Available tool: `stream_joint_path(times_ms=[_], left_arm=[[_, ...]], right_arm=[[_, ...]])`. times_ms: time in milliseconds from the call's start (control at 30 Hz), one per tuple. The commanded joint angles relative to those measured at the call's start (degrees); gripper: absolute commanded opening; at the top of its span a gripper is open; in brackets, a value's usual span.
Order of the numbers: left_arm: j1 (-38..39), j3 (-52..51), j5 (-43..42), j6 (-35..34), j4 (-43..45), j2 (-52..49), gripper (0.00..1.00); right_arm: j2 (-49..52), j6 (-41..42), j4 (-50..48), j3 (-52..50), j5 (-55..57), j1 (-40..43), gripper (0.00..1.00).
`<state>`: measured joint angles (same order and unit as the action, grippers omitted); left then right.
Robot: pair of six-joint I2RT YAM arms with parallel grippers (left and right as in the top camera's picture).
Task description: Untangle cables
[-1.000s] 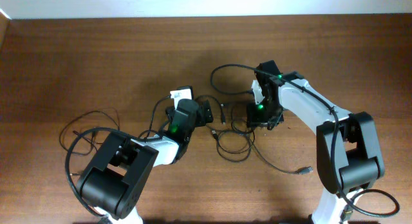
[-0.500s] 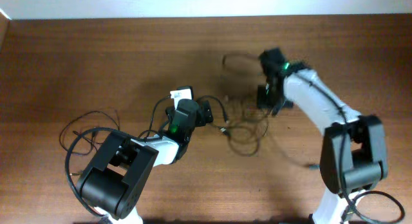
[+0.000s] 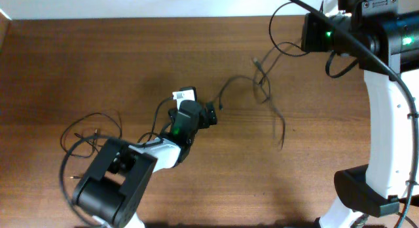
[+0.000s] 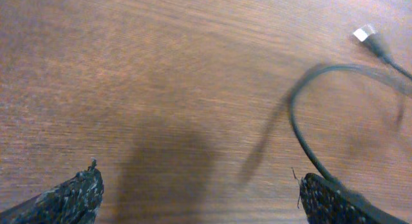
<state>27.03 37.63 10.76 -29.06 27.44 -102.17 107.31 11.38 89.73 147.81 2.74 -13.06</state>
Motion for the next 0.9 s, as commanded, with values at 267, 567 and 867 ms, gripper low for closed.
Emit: stream_joint_path(times_ms=[267,567,867], left_arm=[[0.07,-0.17,-27.74,9.44,-11.69,31.91,0.99],[8.79,-0.17,-28.79,21.20,-0.48,24.17,0.99],[11.37,-0.17,0.09,20.98,13.49,5.81,0.06]], right_arm=[[0.09,-2.60,2.16,0.48,-11.43,-0.15,0.04],[0.09,-2.62,2.97,0.50,-27.47,-0.70,0.04],[-0.39,-4.15,7.10,0.50,-27.63,-2.32,0.04]])
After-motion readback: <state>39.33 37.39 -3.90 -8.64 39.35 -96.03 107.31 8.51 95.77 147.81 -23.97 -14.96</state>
